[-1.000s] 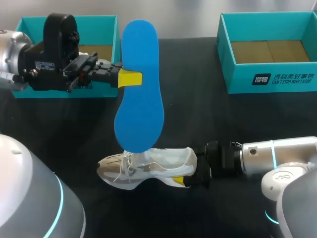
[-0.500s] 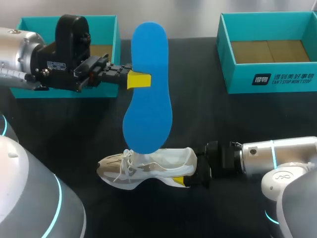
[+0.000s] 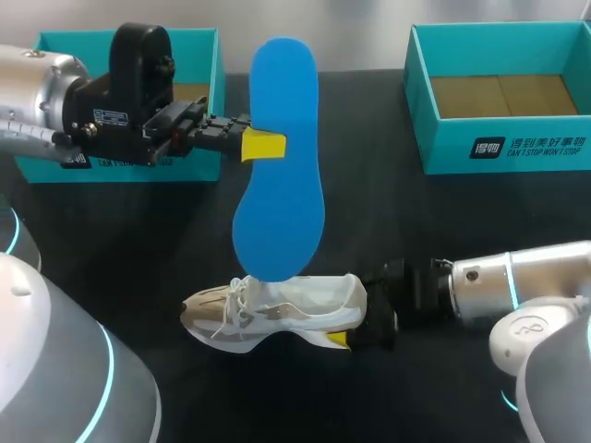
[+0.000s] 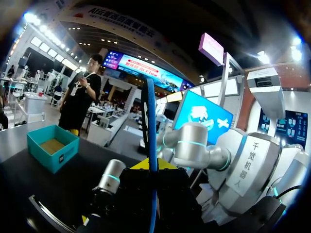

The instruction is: Take the shoe out of the shoebox, open the shoe tongue, remove and reinsert the insole, then place the shoe into the shoebox

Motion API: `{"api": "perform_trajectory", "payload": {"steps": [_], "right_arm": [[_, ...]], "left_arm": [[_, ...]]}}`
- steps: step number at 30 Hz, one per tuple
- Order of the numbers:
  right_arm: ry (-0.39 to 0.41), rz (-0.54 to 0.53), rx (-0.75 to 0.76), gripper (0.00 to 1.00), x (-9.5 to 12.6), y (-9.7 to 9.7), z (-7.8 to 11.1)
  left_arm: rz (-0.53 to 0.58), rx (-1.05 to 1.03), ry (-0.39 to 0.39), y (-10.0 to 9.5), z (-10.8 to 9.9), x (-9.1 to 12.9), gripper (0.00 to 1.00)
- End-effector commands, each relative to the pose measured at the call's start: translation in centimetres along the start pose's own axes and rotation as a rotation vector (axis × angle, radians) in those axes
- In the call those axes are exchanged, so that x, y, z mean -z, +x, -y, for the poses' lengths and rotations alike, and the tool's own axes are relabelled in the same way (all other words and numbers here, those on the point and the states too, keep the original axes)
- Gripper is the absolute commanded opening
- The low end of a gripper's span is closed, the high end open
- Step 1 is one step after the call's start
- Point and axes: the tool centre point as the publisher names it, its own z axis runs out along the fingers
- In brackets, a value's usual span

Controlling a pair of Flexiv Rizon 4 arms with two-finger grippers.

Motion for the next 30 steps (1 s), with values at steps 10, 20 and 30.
{"api": "perform_trajectory", "payload": {"steps": [10, 20, 30], "right_arm": [[0.418, -0.059, -0.011, 1.00, 2.2, -0.2, -1.6], [0.680, -0.074, -0.017, 1.00, 4.3, -0.5, -3.2], [0.921, -0.077, -0.074, 1.00, 5.6, -0.4, -4.6]], "left_arm": [[0.000, 0.001, -0.001, 0.0, 0.0, 0.0, 0.00], [0.000, 0.001, -0.001, 0.0, 0.0, 0.0, 0.00], [0.000, 0.001, -0.001, 0.0, 0.0, 0.0, 0.00]]}}
